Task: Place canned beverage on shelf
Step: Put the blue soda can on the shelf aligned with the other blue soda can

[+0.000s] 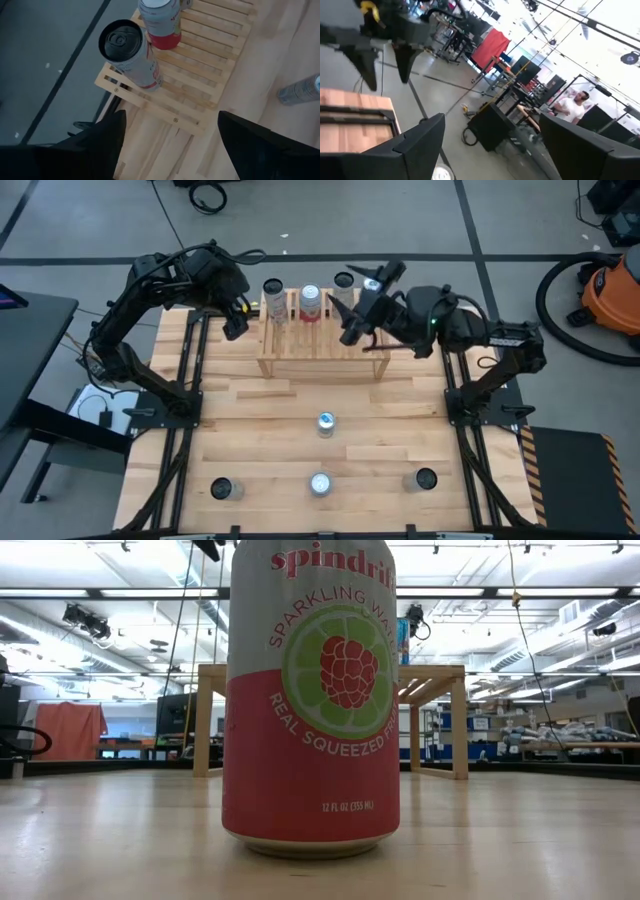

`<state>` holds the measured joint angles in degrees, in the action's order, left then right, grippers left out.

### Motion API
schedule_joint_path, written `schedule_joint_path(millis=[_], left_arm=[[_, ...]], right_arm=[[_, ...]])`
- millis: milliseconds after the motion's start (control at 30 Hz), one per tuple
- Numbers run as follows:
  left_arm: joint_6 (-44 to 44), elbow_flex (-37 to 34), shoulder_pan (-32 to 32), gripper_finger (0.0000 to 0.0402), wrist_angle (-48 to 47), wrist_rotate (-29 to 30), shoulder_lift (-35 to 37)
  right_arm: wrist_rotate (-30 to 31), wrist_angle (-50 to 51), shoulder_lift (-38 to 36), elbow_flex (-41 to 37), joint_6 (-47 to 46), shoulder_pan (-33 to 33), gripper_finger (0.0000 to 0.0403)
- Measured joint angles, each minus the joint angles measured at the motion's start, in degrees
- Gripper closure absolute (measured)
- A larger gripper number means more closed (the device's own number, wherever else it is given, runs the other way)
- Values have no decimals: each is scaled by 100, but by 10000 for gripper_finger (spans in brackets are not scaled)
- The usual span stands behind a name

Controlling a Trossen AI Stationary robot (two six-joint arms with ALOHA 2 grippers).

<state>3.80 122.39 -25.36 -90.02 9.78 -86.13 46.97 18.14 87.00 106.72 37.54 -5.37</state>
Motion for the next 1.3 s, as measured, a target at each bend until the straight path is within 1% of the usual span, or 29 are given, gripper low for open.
schedule_joint_path(millis=[200,300,433,667,767,867,967,1067,1233,1300], left_arm=[[-207,0,0,84,0,0,0],[-211,0,-2,84,2,0,0],[-214,0,62,84,0,2,0],[-419,0,416,84,0,0,0],[-497,0,622,84,0,2,0],[-633,0,815,84,1,10,2],[-821,0,964,84,0,330,107],[-1027,2,1070,84,-2,550,290],[-1396,2,1285,84,0,554,616],[-1501,2,1379,84,0,556,749]], right_arm=[[424,336,-12,0,-42,-292,36],[721,530,-42,0,-504,-510,20],[742,1399,-85,0,-1257,-860,16],[458,3003,-85,0,-3055,-1293,16],[289,3683,-85,0,-3911,-1367,16],[-9,4398,-85,0,-4697,-1381,16],[-277,4974,-85,0,-5409,-1381,16],[-512,5106,-85,-6,-5857,-1404,16],[-711,5001,-87,-241,-5874,-1442,16],[-925,4996,-87,-421,-5981,-1428,16]])
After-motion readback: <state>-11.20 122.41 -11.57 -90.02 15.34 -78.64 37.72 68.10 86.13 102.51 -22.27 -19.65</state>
